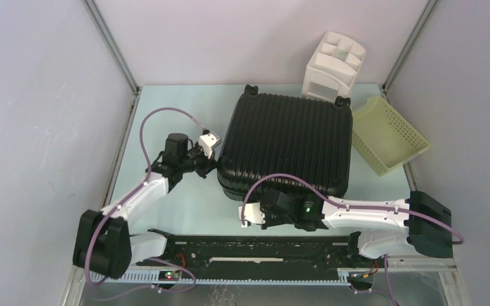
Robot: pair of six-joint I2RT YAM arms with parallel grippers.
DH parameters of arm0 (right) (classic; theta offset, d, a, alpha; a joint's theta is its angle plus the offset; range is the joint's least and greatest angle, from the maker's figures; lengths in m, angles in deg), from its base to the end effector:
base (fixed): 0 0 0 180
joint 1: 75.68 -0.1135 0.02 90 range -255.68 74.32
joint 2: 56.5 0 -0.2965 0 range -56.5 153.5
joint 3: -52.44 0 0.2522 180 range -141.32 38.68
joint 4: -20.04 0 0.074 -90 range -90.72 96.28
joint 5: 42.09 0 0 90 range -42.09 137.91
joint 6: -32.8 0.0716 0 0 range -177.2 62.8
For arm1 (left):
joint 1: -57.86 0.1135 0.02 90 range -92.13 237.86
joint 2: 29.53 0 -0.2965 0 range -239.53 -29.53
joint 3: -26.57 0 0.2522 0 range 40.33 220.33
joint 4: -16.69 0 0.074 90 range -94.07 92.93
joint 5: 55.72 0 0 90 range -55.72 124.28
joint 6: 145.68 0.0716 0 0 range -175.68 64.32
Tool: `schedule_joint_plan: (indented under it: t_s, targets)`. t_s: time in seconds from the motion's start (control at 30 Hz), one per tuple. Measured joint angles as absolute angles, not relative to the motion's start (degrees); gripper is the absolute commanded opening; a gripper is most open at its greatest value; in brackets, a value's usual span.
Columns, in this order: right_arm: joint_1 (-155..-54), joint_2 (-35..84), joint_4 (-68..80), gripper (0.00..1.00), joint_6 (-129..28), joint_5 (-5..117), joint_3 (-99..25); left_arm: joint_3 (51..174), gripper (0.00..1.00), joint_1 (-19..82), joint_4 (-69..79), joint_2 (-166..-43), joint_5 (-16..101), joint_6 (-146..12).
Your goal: Open, take out, and arrange the luggage
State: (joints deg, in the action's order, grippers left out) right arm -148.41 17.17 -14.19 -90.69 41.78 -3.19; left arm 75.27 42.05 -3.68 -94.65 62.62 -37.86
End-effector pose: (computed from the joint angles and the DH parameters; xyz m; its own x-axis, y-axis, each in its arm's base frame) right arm 0.0861 0.2511 0.2051 0.3174 -0.8272 -0.4637 -0.9052 -0.1185 -0.4081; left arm 0.2283 -0.1000 0.2291 -0.3633 0.3828 -0.8494 0.7529 0.6577 -0.0256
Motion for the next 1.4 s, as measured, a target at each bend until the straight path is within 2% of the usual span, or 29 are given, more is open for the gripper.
schedule_joint_plan:
  t_s: [0.3, 0.53, 0.67, 0.7, 0.77, 0.87, 0.97, 1.27, 1.4]
  targets:
    - [-148.0, 17.2, -14.8, 0.09, -91.9, 43.3, -3.4, 93.0, 0.0, 44.1, -7.4, -114.3, 66.5, -36.2]
    - [-147.6, 17.0, -15.0, 0.11, -92.4, 44.4, -3.5, 104.3, 0.0, 44.4, -9.3, -124.5, 67.0, -39.2]
    - [-147.2, 16.8, -15.2, 0.16, -92.5, 45.3, -3.5, 108.3, 0.02, 44.5, -9.0, -128.3, 66.8, -42.5]
    - [-147.1, 16.7, -15.3, 0.19, -92.5, 45.6, -3.5, 109.0, 0.07, 44.5, -8.8, -129.0, 66.4, -43.7]
    - [-146.8, 16.4, -15.5, 0.31, -92.5, 46.1, -3.5, 109.7, 0.21, 44.5, -8.7, -129.4, 65.6, -45.5]
    - [-146.2, 15.7, -18.0, 0.49, -93.1, 48.8, -4.4, 110.1, 0.38, 44.5, -8.2, -129.4, 61.2, -49.3]
    - [-145.5, 14.8, -22.7, 0.59, -93.6, 52.7, -6.4, 110.0, 0.48, 44.7, -7.4, -128.1, 56.1, -51.7]
    - [-146.8, 10.6, -43.2, 0.62, -99.4, 70.8, -14.2, 104.6, 0.65, 45.8, -3.1, -107.0, 45.2, -56.0]
    - [-147.5, 9.5, -52.4, 0.62, -102.8, 76.1, -18.7, 99.4, 0.79, 45.9, -1.8, -96.6, 42.4, -57.6]
